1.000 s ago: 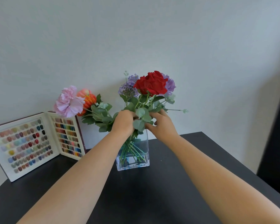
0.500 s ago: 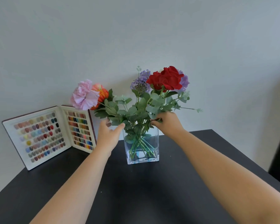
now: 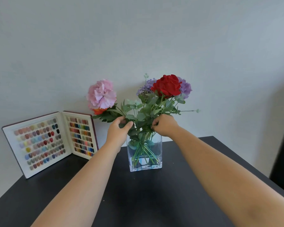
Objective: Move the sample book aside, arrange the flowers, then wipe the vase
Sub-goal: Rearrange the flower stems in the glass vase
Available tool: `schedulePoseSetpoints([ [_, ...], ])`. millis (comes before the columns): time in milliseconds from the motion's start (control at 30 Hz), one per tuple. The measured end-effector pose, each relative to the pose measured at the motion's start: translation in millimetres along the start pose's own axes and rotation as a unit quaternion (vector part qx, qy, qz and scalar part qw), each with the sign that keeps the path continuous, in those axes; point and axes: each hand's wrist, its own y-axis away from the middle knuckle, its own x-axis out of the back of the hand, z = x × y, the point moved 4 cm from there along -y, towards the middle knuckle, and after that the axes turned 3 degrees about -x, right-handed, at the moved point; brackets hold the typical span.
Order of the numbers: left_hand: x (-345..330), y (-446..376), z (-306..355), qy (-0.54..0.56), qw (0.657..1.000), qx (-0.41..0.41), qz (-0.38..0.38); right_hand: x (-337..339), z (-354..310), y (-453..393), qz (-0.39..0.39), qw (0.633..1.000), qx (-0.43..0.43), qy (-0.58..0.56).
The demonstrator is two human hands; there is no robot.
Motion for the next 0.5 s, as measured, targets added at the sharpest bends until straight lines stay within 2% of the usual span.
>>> schedulePoseSetpoints([
  [133,6,-2,4,-0.027,0.999,-0.030,0.016,9,8,10,0.012,0.997,-0.001,-0.076],
  [267,11,-2,17,-0.110,0.987,-0.112,0.042,20,10,30,0.124,0.982,0.020,-0.140],
  [333,10,0,27,-0.130,0.979,-0.148,0.049,22,7,31,0.151,0.979,0.021,-0.136],
  [433,6,1,33,-0.188,0.966,-0.170,0.049,23,5,25,0.152,0.979,0.000,-0.135],
  [500,3,1,32,-0.246,0.956,-0.157,0.019,22,5,23,0.132,0.980,-0.017,-0.147],
])
